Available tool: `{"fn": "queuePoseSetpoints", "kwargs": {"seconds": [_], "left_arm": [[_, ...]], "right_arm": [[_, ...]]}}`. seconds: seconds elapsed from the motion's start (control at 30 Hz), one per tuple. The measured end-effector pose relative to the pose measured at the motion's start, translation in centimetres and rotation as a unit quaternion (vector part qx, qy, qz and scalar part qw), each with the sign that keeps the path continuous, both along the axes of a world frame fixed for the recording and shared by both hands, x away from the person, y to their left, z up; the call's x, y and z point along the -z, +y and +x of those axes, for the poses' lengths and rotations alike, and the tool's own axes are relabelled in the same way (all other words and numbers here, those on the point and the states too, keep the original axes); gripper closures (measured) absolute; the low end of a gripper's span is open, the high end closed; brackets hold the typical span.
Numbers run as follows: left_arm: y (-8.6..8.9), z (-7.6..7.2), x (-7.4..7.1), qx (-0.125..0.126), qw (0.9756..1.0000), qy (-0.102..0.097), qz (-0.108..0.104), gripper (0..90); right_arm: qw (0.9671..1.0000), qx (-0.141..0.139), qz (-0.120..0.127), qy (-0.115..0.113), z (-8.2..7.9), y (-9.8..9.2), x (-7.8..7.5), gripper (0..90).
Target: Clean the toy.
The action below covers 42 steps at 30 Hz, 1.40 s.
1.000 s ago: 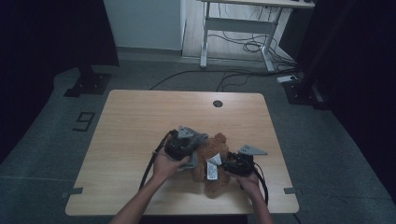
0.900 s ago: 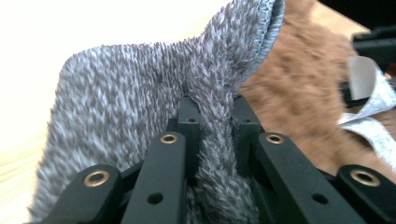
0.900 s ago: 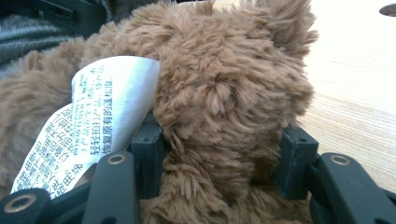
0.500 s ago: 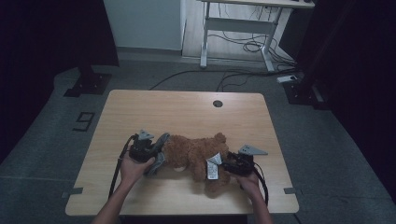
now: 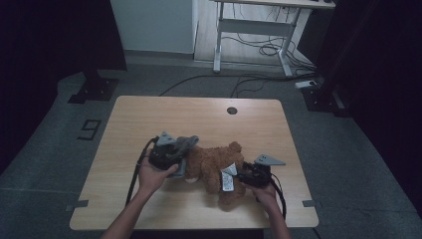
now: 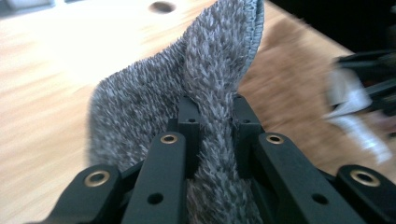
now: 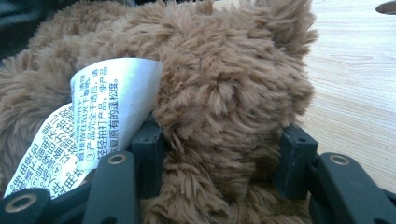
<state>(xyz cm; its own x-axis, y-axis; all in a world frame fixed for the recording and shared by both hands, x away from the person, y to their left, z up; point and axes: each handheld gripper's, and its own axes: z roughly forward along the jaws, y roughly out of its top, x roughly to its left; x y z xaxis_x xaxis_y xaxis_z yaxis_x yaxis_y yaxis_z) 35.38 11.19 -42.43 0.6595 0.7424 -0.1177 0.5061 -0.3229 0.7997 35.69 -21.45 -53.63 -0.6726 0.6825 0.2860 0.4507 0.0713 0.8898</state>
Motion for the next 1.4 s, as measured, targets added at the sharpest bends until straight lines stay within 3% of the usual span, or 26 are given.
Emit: {"fn": "queuePoseSetpoints", "kwargs": {"seconds": [0.27,0.37,0.4,0.43,0.47,0.5,0.53,0.57,0.63,0.9,1.13,1.23,1.4], "left_arm": [[-9.3,-0.1,-0.3,0.082,0.9966,0.009,0.002,78.2],[-12.5,-0.3,0.2,0.102,0.9942,0.003,0.035,78.1],[-13.4,-0.3,0.7,0.104,0.9928,-0.005,0.06,78.1],[-14.1,-0.2,1.2,0.105,0.9912,-0.006,0.08,78.0],[-14.5,0.0,2.0,0.107,0.9905,0.003,0.087,78.0],[-14.5,0.1,2.3,0.106,0.9905,0.007,0.087,78.0],[-14.3,0.2,2.6,0.105,0.9914,0.012,0.078,78.0],[-13.7,0.5,2.8,0.103,0.9929,0.024,0.055,78.0],[-13.0,0.7,2.7,0.098,0.9937,0.032,0.044,78.1],[-10.2,0.7,1.9,0.065,0.9969,0.02,0.04,78.0],[-7.6,0.9,1.5,0.038,0.9976,0.008,0.057,78.0],[-6.1,1.1,1.7,0.022,0.9978,0.014,0.061,78.0],[-3.6,1.0,2.0,0.004,0.9987,0.014,0.048,78.0]], "right_arm": [[1.0,-0.001,0.003,0.0,0.0,0.0,0.1,46.2],[1.0,0.0,0.0,-0.001,-0.1,0.0,0.0,46.2],[1.0,0.0,-0.001,-0.002,-0.1,0.0,0.0,46.2],[1.0,0.0,-0.002,-0.001,-0.1,0.0,0.0,46.2],[1.0,0.001,-0.004,-0.001,-0.2,0.0,0.0,46.2],[1.0,0.001,-0.004,-0.002,-0.2,0.0,0.0,46.2],[1.0,0.001,-0.004,-0.002,-0.2,0.0,0.0,46.2],[1.0,0.001,-0.006,-0.002,-0.2,0.0,0.0,46.2],[1.0,0.0,-0.006,-0.004,-0.2,0.1,0.0,46.2],[1.0,0.002,-0.004,-0.004,-0.2,0.2,0.0,46.2],[1.0,-0.001,-0.004,-0.003,-0.2,0.1,0.0,46.2],[1.0,-0.002,-0.002,-0.002,-0.1,0.0,0.0,46.1],[1.0,-0.001,-0.003,-0.003,-0.2,0.1,0.0,45.9]]}}
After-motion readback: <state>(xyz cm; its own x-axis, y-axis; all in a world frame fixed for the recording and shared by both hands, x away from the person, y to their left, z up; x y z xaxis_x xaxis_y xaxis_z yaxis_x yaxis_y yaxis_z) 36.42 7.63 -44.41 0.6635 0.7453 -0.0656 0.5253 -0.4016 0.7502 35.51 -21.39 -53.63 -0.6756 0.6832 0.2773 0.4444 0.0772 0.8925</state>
